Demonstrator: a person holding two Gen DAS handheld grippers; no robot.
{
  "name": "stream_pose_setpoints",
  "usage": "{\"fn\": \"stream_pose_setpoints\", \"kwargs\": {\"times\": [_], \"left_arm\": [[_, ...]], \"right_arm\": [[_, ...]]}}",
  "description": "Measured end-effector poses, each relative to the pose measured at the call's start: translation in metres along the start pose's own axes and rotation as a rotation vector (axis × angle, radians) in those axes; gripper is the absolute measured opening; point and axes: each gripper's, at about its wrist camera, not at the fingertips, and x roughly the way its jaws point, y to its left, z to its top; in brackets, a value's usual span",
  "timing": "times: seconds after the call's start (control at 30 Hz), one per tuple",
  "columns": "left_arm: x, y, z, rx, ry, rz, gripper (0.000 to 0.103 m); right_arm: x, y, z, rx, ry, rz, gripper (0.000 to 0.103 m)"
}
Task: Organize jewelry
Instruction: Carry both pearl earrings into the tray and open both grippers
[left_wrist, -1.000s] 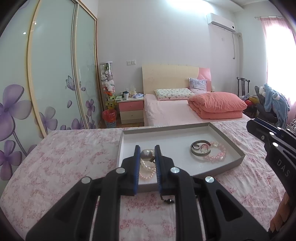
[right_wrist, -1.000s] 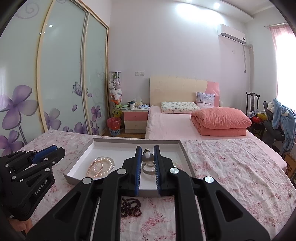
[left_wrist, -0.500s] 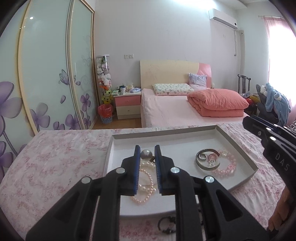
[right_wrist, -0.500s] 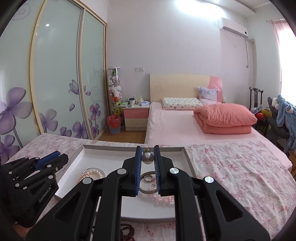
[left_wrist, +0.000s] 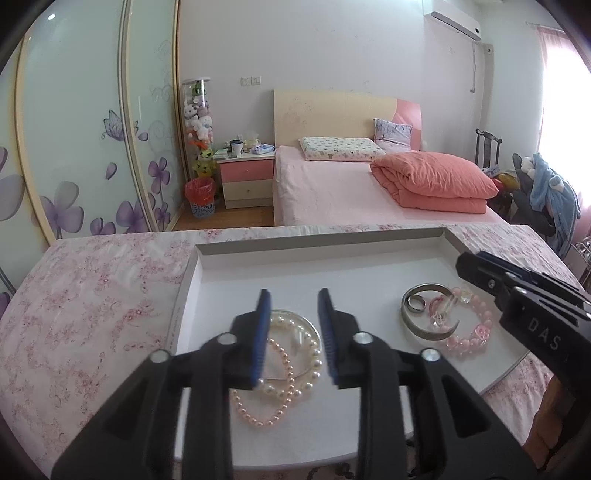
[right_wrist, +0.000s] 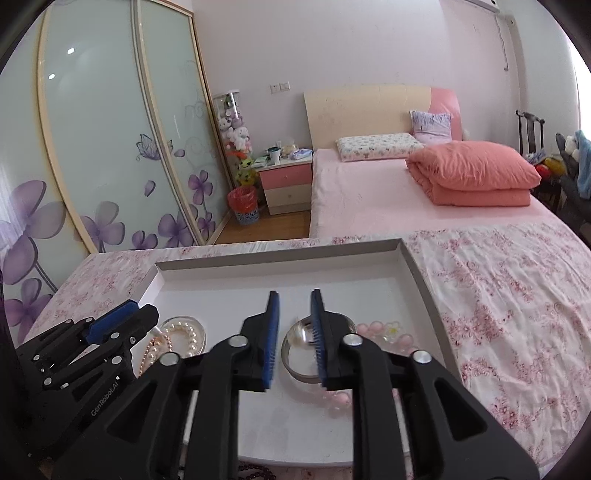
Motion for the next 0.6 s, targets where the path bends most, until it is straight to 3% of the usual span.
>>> {"fn": "stream_pose_setpoints", "kwargs": {"times": [0.3, 0.6], "left_arm": [[-0.016, 0.027, 0.008, -0.056, -0.018, 0.035, 0.031], [-0.055, 0.037, -0.003, -0.050, -0.041, 0.052, 0.035]], "right_arm": [[-0.022, -0.011, 0.004, 0.030, -0.037, -0.027, 0.030], [-0.047, -0.006, -0.013, 0.010, -0.010, -0.021, 0.030]]}}
